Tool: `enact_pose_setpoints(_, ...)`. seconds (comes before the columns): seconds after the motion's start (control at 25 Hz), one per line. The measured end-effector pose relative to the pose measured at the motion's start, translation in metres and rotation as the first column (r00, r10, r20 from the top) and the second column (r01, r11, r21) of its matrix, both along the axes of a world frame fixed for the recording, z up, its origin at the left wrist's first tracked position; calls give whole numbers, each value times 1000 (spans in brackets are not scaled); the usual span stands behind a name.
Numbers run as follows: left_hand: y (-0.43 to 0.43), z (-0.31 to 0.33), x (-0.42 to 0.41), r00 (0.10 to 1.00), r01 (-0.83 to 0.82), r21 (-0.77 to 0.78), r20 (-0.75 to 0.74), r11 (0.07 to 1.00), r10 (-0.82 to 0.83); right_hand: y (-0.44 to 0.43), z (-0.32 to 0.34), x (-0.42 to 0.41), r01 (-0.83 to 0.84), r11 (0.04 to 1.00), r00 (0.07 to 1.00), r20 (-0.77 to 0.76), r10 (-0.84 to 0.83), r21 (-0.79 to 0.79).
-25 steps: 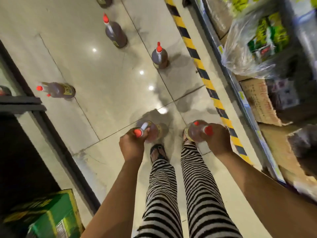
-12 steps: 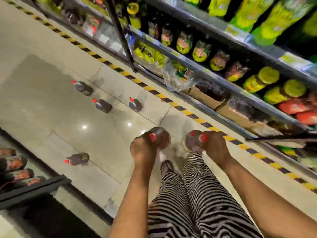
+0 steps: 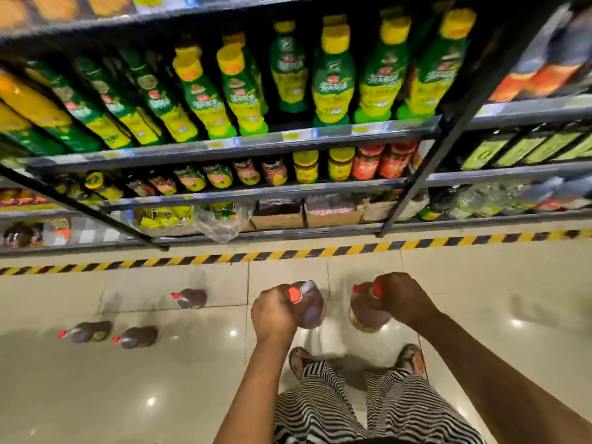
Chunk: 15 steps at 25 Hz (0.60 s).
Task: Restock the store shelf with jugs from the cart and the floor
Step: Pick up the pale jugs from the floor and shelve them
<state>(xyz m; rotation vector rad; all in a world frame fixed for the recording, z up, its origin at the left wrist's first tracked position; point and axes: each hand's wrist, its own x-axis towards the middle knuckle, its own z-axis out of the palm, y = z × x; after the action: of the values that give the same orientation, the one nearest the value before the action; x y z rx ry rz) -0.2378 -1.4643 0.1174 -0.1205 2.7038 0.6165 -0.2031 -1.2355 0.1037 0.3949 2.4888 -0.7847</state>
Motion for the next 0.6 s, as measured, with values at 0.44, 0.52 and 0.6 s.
enact_pose_setpoints(0.44, 262, 32, 36, 962, 275, -26, 15, 961, -274, 257, 12, 106, 227, 954, 974, -16, -228, 199)
enact_pose_setpoints(0.52, 301, 37, 39, 949, 316, -8, -7, 949, -316, 294, 19, 113, 269, 937, 962, -16, -273, 225)
enact_pose_setpoints(0.6, 333, 40, 37, 930, 368, 11, -20, 930, -368, 328, 26, 116, 298, 922, 954, -38, -299, 247)
